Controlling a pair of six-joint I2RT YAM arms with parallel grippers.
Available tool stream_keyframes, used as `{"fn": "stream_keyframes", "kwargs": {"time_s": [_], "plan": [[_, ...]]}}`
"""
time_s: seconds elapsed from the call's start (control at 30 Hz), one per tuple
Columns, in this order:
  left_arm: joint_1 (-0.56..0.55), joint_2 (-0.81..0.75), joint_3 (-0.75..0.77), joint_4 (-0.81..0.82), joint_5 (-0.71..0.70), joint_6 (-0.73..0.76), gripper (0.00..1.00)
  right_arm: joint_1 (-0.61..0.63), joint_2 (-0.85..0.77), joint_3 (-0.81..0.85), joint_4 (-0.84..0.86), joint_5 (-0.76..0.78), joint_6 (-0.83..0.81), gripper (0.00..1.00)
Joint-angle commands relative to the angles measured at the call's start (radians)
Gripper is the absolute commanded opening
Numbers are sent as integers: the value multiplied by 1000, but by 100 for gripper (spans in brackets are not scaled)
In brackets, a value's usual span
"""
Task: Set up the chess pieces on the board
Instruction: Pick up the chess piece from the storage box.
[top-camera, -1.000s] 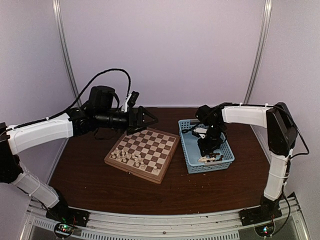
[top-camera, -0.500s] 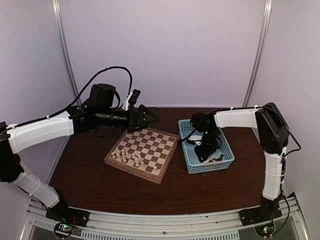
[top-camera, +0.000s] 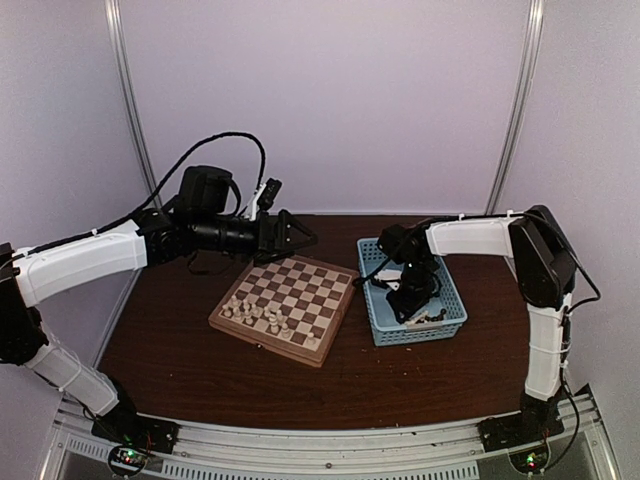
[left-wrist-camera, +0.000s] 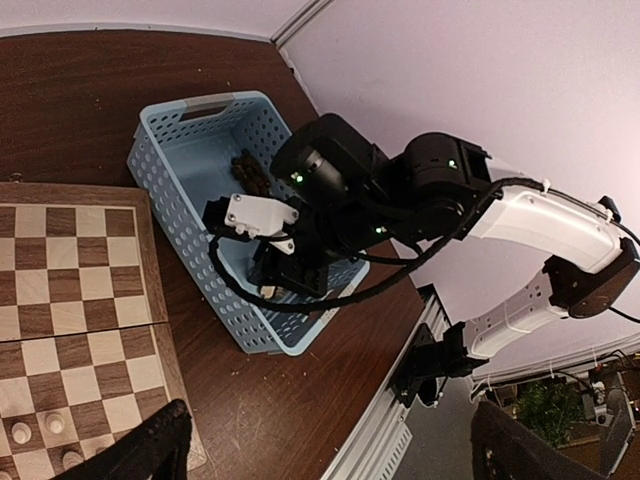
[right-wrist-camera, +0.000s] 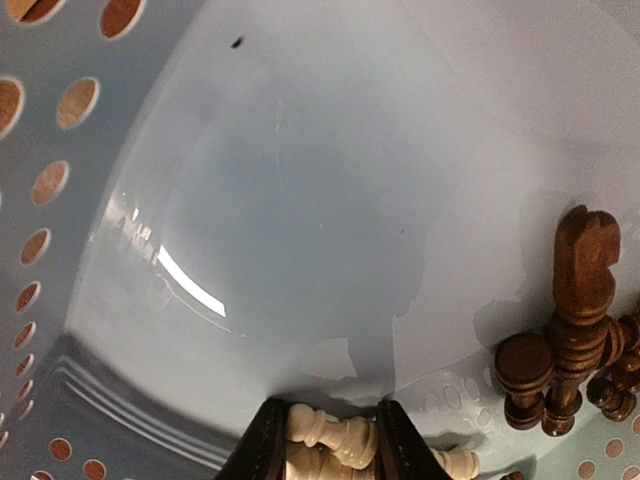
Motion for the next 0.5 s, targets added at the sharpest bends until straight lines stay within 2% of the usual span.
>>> {"fn": "stream_keyframes", "kwargs": {"time_s": [0.0, 0.27, 0.47], "plan": [[3, -4, 22, 11, -8, 24, 98, -9, -61, 2, 82, 16, 78, 20], [3, -10, 23, -30, -40, 58, 98, -34, -186, -48, 193, -8, 241, 25], [3, -14, 26, -41, -55, 82, 98, -38, -232, -61, 221, -24, 275, 27]]}}
